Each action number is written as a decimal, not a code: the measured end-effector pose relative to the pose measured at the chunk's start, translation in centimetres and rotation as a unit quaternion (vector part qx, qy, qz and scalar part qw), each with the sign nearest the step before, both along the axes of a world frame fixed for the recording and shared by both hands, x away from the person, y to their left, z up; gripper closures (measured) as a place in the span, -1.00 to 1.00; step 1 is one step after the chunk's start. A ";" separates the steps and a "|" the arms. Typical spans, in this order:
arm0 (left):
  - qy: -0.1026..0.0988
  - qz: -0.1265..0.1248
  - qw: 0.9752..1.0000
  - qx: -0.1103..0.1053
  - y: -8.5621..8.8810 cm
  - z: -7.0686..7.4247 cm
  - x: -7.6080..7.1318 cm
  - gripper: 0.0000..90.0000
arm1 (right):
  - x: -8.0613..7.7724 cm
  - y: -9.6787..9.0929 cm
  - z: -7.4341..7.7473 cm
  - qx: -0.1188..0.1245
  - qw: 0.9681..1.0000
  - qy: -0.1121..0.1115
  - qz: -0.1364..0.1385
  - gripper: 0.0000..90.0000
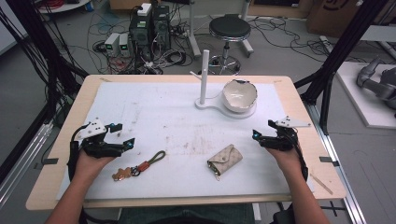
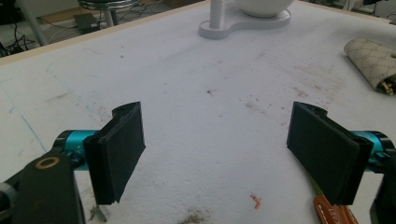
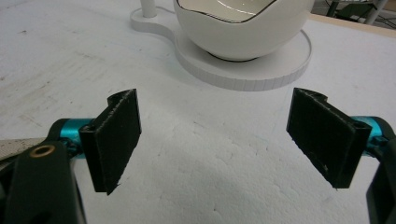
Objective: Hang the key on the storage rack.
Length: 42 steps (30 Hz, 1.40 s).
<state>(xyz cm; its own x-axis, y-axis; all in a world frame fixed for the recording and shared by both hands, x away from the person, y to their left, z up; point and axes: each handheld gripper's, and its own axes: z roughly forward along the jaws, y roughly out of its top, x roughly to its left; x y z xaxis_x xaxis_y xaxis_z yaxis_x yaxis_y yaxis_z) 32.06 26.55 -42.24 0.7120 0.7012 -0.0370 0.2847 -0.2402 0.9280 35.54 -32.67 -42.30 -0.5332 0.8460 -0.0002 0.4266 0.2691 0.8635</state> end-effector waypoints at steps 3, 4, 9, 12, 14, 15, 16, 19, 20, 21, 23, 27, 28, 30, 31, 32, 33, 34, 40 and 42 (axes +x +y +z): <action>-0.002 0.000 1.000 0.002 -0.1 0.0 0.1 -0.58 | 0.2 0.0 -0.1 0.001 1.000 0.002 0.000 -0.60; 0.000 -0.003 1.000 0.004 -0.2 -0.1 0.2 -0.58 | 0.2 0.1 -0.2 0.001 1.000 0.006 0.000 -0.60; 0.003 -0.011 1.000 0.009 -0.6 -0.2 0.1 -0.58 | 0.0 0.3 -0.2 -0.009 1.000 0.006 0.002 -0.60; 0.001 -0.015 1.000 0.007 -0.7 -0.1 -0.1 -0.58 | 0.0 0.4 -0.1 -0.016 1.000 0.002 0.004 -0.60; 0.005 -0.016 1.000 0.006 -0.6 -0.2 -0.1 -0.58 | 0.0 0.3 -0.2 -0.017 1.000 0.003 -0.001 -0.60; 0.007 -0.016 1.000 0.007 -0.7 -0.2 -0.1 -0.58 | 0.0 0.3 -0.2 -0.017 1.000 0.005 -0.002 -0.60; 0.007 -0.016 1.000 0.007 -0.7 -0.2 -0.1 -0.58 | 0.0 0.3 -0.2 -0.017 1.000 0.005 -0.002 -0.60; 0.009 -0.019 1.000 0.008 -0.8 -0.2 -0.3 -0.58 | 0.2 0.3 -0.3 -0.014 1.000 0.010 -0.005 -0.60; 0.009 -0.020 1.000 0.010 -0.8 -0.2 -0.4 -0.58 | 0.2 0.2 -0.3 -0.014 1.000 0.009 -0.005 -0.60; 0.008 -0.021 1.000 0.012 -0.9 -0.1 -0.6 -0.58 | 0.2 0.2 -0.3 -0.014 1.000 0.009 -0.005 -0.60; 0.007 -0.020 1.000 0.009 -0.9 0.0 -0.7 -0.58 | 0.3 0.2 -0.3 -0.013 1.000 0.009 -0.004 -0.60; 0.008 -0.023 1.000 0.009 -1.0 0.1 -1.0 -0.58 | 0.5 0.1 -0.4 -0.010 1.000 0.010 -0.007 -0.60; 0.011 -0.025 1.000 0.009 -1.1 0.0 -1.1 -0.58 | 0.5 0.1 -0.4 -0.011 1.000 0.011 -0.006 -0.60; 0.014 -0.031 0.999 0.010 -1.4 0.0 -1.1 -0.58 | 0.6 0.2 -0.5 -0.011 1.000 0.014 -0.007 -0.60; 0.015 -0.034 0.999 0.013 -1.5 -0.1 -1.2 -0.58 | 0.6 0.2 -0.5 -0.011 1.000 0.014 -0.007 -0.60; 0.017 -0.037 0.999 0.015 -1.7 -0.1 -1.2 -0.58 | 0.7 0.2 -0.5 -0.011 1.000 0.012 -0.006 -0.60; 0.018 -0.042 0.999 0.017 -1.9 -0.1 -1.3 -0.58 | 0.7 0.2 -0.5 -0.012 1.000 0.013 -0.006 -0.60; 0.020 -0.046 0.999 0.019 -2.1 -0.1 -1.3 -0.58 | 0.6 0.2 -0.5 -0.011 1.000 0.013 -0.007 -0.60; 0.040 -0.086 0.994 0.061 -3.6 -0.6 -1.6 -0.58 | 0.6 0.3 -0.6 -0.015 1.000 0.014 -0.004 -0.60; 0.042 -0.092 0.993 0.069 -3.8 -0.6 -1.7 -0.58 | 0.6 0.3 -0.6 -0.015 1.000 0.017 -0.003 -0.60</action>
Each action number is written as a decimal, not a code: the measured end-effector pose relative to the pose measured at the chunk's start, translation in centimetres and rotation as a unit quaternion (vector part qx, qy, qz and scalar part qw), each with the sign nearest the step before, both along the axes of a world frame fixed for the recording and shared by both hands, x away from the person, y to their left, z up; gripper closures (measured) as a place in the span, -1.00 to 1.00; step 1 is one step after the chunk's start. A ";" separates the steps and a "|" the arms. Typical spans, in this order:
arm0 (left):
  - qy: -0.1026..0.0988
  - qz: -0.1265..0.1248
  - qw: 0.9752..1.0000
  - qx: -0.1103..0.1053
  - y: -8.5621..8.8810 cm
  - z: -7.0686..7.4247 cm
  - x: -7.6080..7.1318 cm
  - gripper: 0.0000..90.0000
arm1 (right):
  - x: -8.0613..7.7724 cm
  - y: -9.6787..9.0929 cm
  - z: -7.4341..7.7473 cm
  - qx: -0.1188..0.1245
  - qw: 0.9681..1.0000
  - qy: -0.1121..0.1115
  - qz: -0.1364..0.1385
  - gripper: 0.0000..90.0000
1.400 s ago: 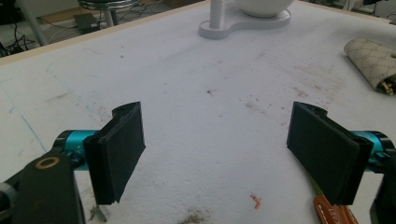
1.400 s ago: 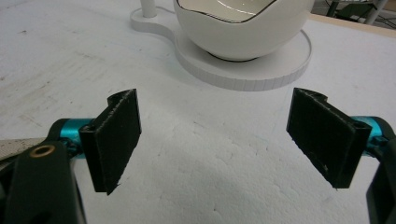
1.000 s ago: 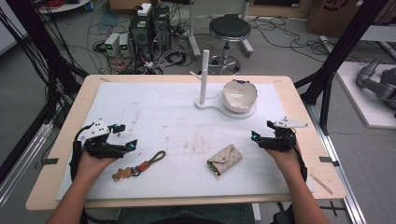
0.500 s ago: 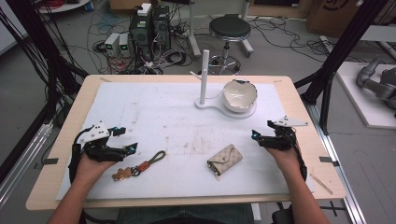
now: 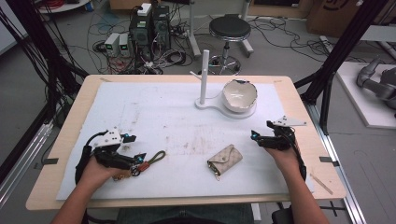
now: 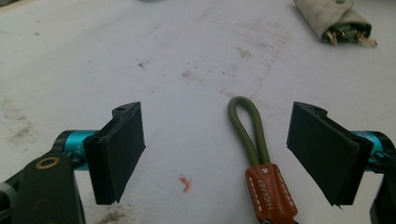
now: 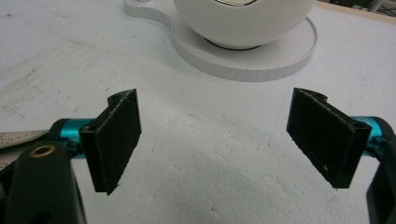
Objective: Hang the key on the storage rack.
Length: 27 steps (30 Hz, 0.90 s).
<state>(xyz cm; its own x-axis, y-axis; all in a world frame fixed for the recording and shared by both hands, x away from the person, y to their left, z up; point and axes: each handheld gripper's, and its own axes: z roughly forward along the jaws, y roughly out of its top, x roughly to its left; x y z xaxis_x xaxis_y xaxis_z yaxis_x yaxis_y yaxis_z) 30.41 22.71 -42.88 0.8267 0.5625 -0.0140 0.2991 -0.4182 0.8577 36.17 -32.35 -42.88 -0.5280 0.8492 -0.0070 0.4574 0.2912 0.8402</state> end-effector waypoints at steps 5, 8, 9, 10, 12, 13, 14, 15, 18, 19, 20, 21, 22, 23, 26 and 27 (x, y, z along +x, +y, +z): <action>0.015 -0.020 0.999 0.030 -0.9 -0.4 -0.1 -0.58 | 0.0 0.2 -0.1 -0.006 1.000 0.004 0.006 -0.60; 0.029 -0.022 0.999 0.041 -1.2 -0.7 -0.4 -0.58 | 0.1 0.3 -0.2 -0.009 1.000 0.006 0.007 -0.60; 0.035 -0.022 0.998 0.043 -1.3 -0.9 -0.5 -0.58 | 0.1 0.3 -0.2 -0.009 1.000 0.006 0.007 -0.60; 0.039 -0.021 0.998 0.048 -1.4 -1.0 -0.7 -0.58 | 0.1 0.3 -0.2 -0.009 1.000 0.007 0.008 -0.60; 0.045 -0.018 0.997 0.060 -1.6 -1.2 -0.8 -0.57 | 0.1 0.4 -0.3 -0.010 1.000 0.008 0.009 -0.60; 0.047 -0.021 0.997 0.063 -1.6 -1.3 -0.8 -0.57 | 0.2 0.4 -0.3 -0.011 1.000 0.008 0.009 -0.60; 0.050 -0.021 0.996 0.066 -1.7 -1.4 -0.8 -0.57 | 0.2 0.4 -0.3 -0.011 1.000 0.008 0.009 -0.60; 0.052 -0.022 0.996 0.066 -1.8 -1.5 -0.8 -0.57 | 0.2 0.4 -0.3 -0.011 1.000 0.008 0.009 -0.60; 0.057 -0.033 0.994 0.082 -1.9 -1.7 -0.8 -0.57 | 0.2 0.4 -0.3 -0.012 1.000 0.009 0.012 -0.60; 0.059 -0.032 0.994 0.084 -1.9 -1.8 -0.8 -0.56 | 0.2 0.4 -0.3 -0.012 1.000 0.009 0.011 -0.60; 0.060 -0.033 0.994 0.090 -1.9 -1.8 -0.8 -0.56 | 0.2 0.4 -0.3 -0.012 1.000 0.009 0.011 -0.60; 0.063 -0.031 0.993 0.091 -1.9 -1.9 -0.8 -0.55 | 0.2 0.4 -0.3 -0.012 1.000 0.009 0.011 -0.60; 0.064 -0.033 0.993 0.095 -1.9 -2.0 -0.7 -0.54 | 0.2 0.4 -0.3 -0.011 1.000 0.009 0.011 -0.60; 0.064 -0.034 0.993 0.097 -1.9 -2.0 -0.7 -0.51 | 0.2 0.4 -0.3 -0.013 1.000 0.009 0.012 -0.60; 0.066 -0.033 0.993 0.097 -2.0 -2.1 -0.8 -0.45 | 0.2 0.5 -0.4 -0.013 1.000 0.009 0.012 -0.60; 0.064 -0.035 0.992 0.099 -2.1 -2.0 -0.8 -0.45 | 0.2 0.5 -0.4 -0.013 1.000 0.009 0.012 -0.60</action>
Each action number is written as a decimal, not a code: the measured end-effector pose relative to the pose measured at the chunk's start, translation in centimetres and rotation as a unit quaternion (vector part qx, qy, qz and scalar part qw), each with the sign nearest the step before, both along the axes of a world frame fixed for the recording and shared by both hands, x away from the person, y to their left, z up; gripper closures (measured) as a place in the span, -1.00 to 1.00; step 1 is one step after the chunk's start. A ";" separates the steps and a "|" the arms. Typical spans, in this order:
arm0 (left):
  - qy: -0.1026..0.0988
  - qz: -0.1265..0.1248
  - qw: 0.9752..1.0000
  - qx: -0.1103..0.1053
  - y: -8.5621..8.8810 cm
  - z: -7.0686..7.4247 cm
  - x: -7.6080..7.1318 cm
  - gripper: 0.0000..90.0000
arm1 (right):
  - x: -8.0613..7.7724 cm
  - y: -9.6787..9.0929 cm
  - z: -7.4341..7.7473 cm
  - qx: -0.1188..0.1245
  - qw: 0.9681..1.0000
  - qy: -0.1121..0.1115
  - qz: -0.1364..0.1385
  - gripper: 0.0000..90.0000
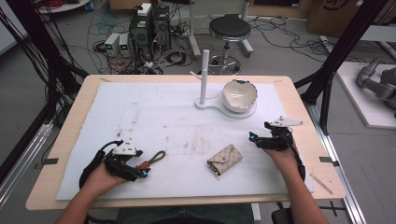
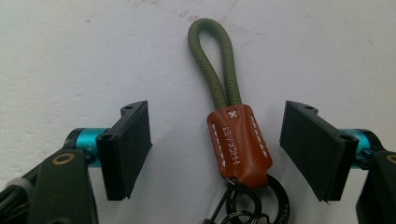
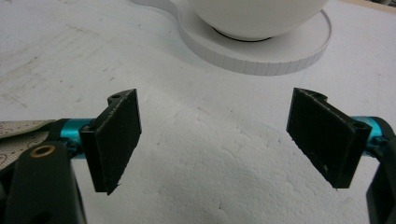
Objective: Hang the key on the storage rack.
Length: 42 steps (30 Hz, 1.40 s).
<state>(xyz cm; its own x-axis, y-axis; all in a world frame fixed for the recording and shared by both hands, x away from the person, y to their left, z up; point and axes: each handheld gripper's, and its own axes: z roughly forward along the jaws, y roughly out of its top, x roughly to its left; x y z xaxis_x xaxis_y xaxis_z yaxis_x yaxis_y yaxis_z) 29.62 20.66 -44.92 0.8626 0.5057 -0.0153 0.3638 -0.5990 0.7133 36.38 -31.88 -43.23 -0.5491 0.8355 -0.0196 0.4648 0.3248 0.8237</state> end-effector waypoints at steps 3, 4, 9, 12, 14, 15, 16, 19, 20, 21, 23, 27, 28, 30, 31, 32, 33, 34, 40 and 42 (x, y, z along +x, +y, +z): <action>-0.002 -0.008 1.000 0.007 -0.1 0.1 -0.1 -0.31 | 0.0 0.0 0.0 0.001 1.000 0.001 0.001 -0.60; -0.001 -0.009 1.000 0.005 -0.2 0.1 -0.2 -0.28 | 0.0 0.0 0.0 0.000 1.000 0.003 0.001 -0.60; -0.001 -0.013 1.000 0.009 -0.1 0.2 -0.2 -0.15 | 0.0 0.0 -0.1 -0.002 1.000 0.004 0.001 -0.60; 0.000 -0.011 1.000 0.007 -0.2 0.3 -0.3 0.00 | 0.0 0.0 -0.1 -0.002 1.000 0.004 0.001 -0.60; -0.002 -0.016 1.000 0.010 0.0 0.4 -0.3 0.05 | 0.0 0.0 -0.1 -0.002 1.000 0.004 0.001 -0.60; -0.003 -0.017 1.000 0.009 0.0 0.4 -0.4 0.10 | 0.0 0.0 -0.1 -0.001 1.000 0.004 0.001 -0.60; -0.003 -0.019 1.000 0.010 0.1 0.4 -0.4 0.14 | 0.1 0.0 -0.1 -0.002 1.000 0.004 0.002 -0.60; 0.000 -0.020 1.000 0.010 0.2 0.4 -0.4 0.21 | 0.1 0.0 -0.1 -0.001 1.000 0.005 0.002 -0.60; 0.000 -0.021 1.000 0.011 0.1 0.5 -0.4 0.23 | 0.1 0.0 -0.1 -0.001 1.000 0.005 0.002 -0.60; -0.001 -0.021 1.000 0.011 0.1 0.5 -0.4 0.26 | 0.1 0.0 -0.1 -0.002 1.000 0.006 0.001 -0.60; -0.001 -0.026 1.000 0.014 0.0 0.5 -0.5 0.35 | 0.1 0.0 -0.1 -0.001 1.000 0.006 0.002 -0.60; 0.000 -0.028 0.999 0.016 0.0 0.6 -0.5 0.40 | 0.0 0.1 -0.1 0.000 1.000 0.008 0.001 -0.60; 0.002 -0.027 1.000 0.015 0.0 0.6 -0.4 0.41 | 0.1 0.1 -0.1 -0.002 1.000 0.007 0.002 -0.60; 0.003 -0.026 1.000 0.012 -0.1 0.6 -0.4 0.48 | 0.1 0.1 -0.1 -0.003 1.000 0.007 0.003 -0.60; 0.001 -0.026 1.000 0.013 -0.1 0.6 -0.4 0.49 | 0.1 0.1 -0.1 -0.004 1.000 0.007 0.003 -0.60; -0.001 -0.029 0.999 0.015 -0.2 0.6 -0.4 0.49 | 0.1 0.1 -0.1 -0.004 1.000 0.007 0.003 -0.60; -0.006 -0.038 0.999 0.019 -0.2 0.6 -0.3 0.51 | 0.0 0.1 -0.1 -0.004 1.000 0.008 0.003 -0.60; -0.006 -0.038 0.999 0.019 -0.2 0.6 -0.3 0.51 | 0.0 0.1 -0.1 -0.004 1.000 0.008 0.003 -0.60; -0.023 -0.044 0.999 0.015 0.1 1.0 -0.1 0.53 | 0.0 0.1 -0.1 -0.006 1.000 0.007 0.003 -0.60; -0.029 -0.037 0.999 0.005 0.3 1.3 -0.1 0.54 | 0.0 0.1 -0.1 -0.005 1.000 0.007 0.001 -0.60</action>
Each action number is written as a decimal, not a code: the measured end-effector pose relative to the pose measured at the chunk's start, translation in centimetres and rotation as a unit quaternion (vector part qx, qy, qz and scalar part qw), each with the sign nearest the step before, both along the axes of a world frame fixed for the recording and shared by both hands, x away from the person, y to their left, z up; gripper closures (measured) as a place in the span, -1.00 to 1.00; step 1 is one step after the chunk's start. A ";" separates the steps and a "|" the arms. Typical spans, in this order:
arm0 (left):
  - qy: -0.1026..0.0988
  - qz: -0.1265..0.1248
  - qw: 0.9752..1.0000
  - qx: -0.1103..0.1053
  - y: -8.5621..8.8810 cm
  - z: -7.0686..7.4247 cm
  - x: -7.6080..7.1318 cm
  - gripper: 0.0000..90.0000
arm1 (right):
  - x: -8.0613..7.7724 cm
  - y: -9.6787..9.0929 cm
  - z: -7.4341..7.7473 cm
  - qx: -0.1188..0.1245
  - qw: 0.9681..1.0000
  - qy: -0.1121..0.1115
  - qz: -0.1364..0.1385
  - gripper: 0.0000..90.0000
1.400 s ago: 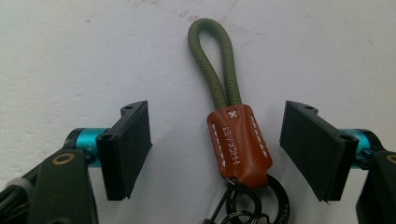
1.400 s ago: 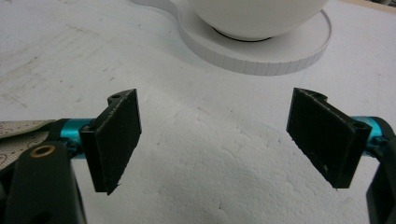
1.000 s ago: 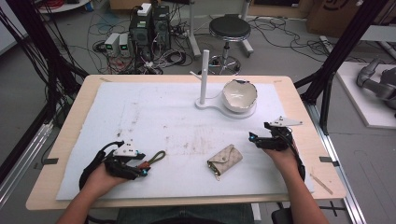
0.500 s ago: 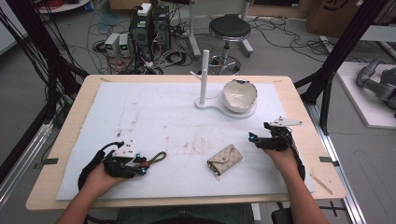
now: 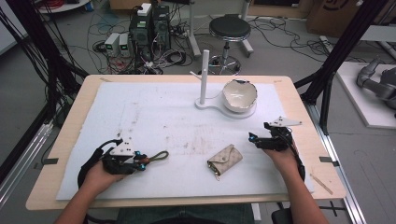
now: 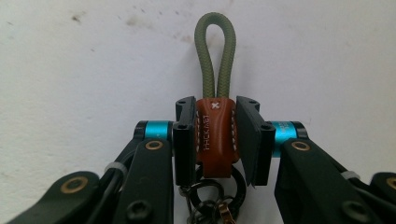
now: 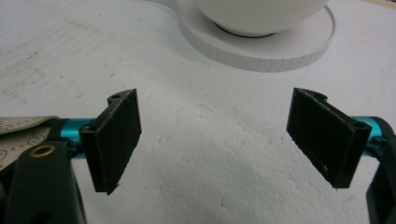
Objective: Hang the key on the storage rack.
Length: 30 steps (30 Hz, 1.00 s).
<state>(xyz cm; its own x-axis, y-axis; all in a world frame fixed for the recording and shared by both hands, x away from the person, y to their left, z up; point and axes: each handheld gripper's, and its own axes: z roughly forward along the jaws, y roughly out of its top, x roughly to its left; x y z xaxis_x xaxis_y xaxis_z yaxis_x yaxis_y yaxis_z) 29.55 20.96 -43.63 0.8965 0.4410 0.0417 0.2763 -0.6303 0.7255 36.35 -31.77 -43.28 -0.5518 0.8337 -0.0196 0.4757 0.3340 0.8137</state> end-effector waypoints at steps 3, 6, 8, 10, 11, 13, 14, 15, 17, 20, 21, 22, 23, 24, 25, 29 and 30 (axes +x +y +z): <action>-0.005 0.008 1.000 -0.020 0.0 0.4 0.1 0.55 | 0.0 0.0 0.0 -0.001 1.000 0.000 0.000 -0.60; -0.017 0.010 0.999 -0.026 -0.1 0.9 0.4 0.55 | 0.0 0.1 -0.1 -0.004 1.000 0.002 0.000 -0.60; -0.025 0.013 0.999 -0.036 -0.3 1.3 0.5 0.55 | -0.1 0.1 0.0 -0.005 1.000 0.003 0.000 -0.60; -0.029 0.016 0.998 -0.052 -0.4 1.7 0.7 0.56 | -0.1 0.1 0.0 -0.005 1.000 0.000 0.000 -0.60; -0.032 0.014 0.998 -0.058 -0.4 2.0 0.8 0.56 | -0.1 0.1 0.0 -0.006 1.000 0.001 0.000 -0.60; -0.035 0.017 0.997 -0.069 -0.6 2.4 1.0 0.56 | -0.2 0.1 0.1 -0.004 1.000 0.001 0.000 -0.60; -0.039 0.020 0.996 -0.076 -0.7 2.6 1.1 0.56 | -0.2 0.1 0.1 -0.004 1.000 0.001 0.000 -0.60; -0.040 0.022 0.995 -0.086 -0.8 2.9 1.2 0.56 | -0.3 0.1 0.1 0.002 1.000 0.000 -0.001 -0.60; -0.046 0.028 0.994 -0.096 -1.0 3.4 1.6 0.56 | -0.3 0.1 0.1 0.002 1.000 -0.001 -0.001 -0.60; -0.055 0.038 0.991 -0.114 -1.5 4.2 2.1 0.56 | -0.3 0.1 0.2 0.007 1.000 -0.001 0.000 -0.60; -0.059 0.041 0.991 -0.117 -1.6 4.5 2.3 0.56 | -0.3 0.1 0.2 0.007 1.000 -0.001 0.000 -0.60; -0.061 0.043 0.990 -0.121 -1.8 4.8 2.5 0.56 | -0.3 0.0 0.2 0.006 1.000 -0.002 0.000 -0.60; -0.065 0.047 0.989 -0.125 -2.0 5.2 2.8 0.56 | -0.3 0.0 0.2 0.006 1.000 -0.002 0.000 -0.60; -0.067 0.053 0.987 -0.133 -2.1 5.5 3.1 0.56 | -0.3 0.0 0.2 0.008 1.000 -0.002 -0.001 -0.60; -0.069 0.057 0.986 -0.141 -2.2 5.9 3.4 0.56 | -0.3 0.0 0.2 0.008 1.000 -0.004 -0.001 -0.60; -0.083 0.072 0.983 -0.149 -2.8 7.4 4.7 0.56 | -0.4 0.1 0.3 0.011 1.000 -0.003 0.000 -0.60; -0.087 0.072 0.983 -0.148 -3.0 7.8 5.0 0.56 | -0.4 0.0 0.3 0.012 1.000 -0.005 0.001 -0.60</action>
